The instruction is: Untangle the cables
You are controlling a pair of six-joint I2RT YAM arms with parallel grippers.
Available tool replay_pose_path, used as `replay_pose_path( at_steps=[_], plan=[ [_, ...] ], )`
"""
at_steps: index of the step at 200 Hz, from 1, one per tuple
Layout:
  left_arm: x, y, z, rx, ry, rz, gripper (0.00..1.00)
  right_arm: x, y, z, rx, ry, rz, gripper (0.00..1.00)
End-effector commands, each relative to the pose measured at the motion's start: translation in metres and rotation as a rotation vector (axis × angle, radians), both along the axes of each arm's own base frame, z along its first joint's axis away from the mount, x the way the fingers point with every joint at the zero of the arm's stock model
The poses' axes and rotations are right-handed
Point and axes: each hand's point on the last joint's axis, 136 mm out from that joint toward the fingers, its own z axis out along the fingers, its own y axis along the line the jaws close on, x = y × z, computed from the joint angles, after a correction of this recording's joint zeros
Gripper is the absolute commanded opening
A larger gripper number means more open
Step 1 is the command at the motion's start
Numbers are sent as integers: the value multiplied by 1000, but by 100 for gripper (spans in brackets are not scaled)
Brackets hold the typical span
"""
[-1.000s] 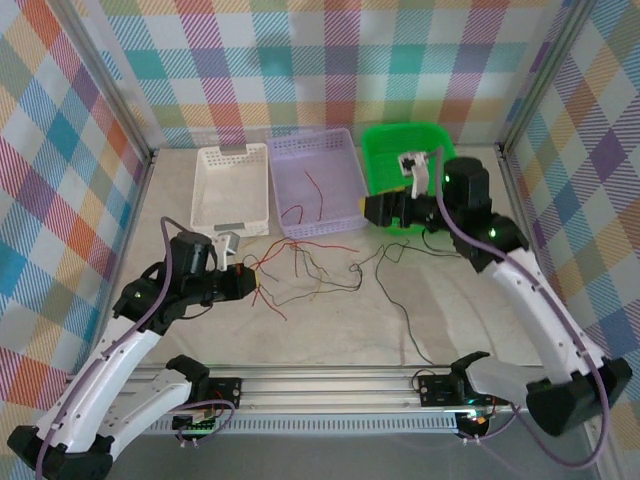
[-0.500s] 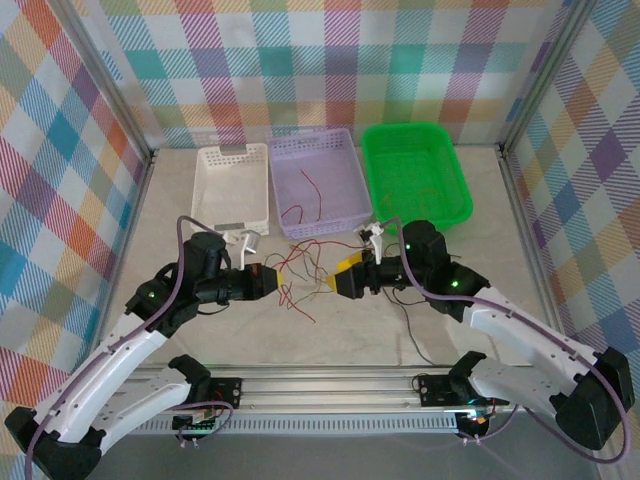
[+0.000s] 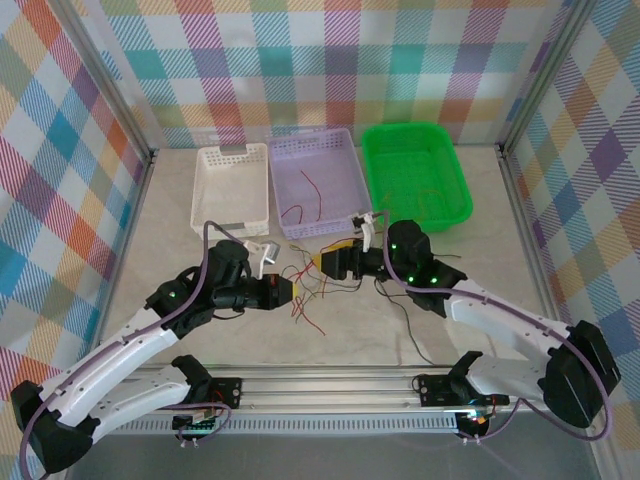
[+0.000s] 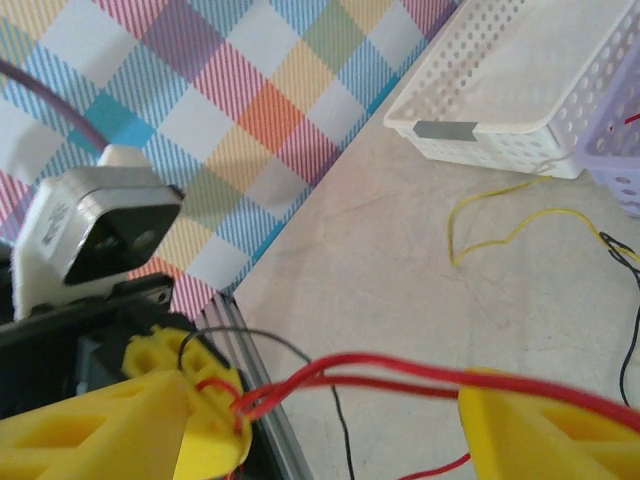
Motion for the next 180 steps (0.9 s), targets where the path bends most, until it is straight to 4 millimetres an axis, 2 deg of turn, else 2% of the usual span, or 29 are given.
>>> replay_pose_path(
  at_steps=[1, 33, 45, 79, 111, 145, 180],
  plan=[
    [5, -6, 7, -14, -45, 1, 0, 6, 9, 11, 59, -12, -19, 71],
    [6, -9, 4, 0, -50, -5, 0, 9, 12, 9, 57, -10, -45, 68],
    [5, -10, 1, 10, -47, -9, 0, 9, 11, 11, 66, -13, -53, 63],
    [5, -13, -4, 21, -47, -20, 0, 11, 8, 18, 76, -35, -80, 29],
    [4, -12, -4, 31, -52, -25, 0, 11, 5, 15, 49, -46, -90, 0],
    [3, -5, 2, 59, -89, -30, 21, 13, -7, 18, 8, -84, -145, 0],
    [4, 2, 10, 70, -132, -15, 37, 10, -11, 26, -19, -125, -131, 0]
  ],
)
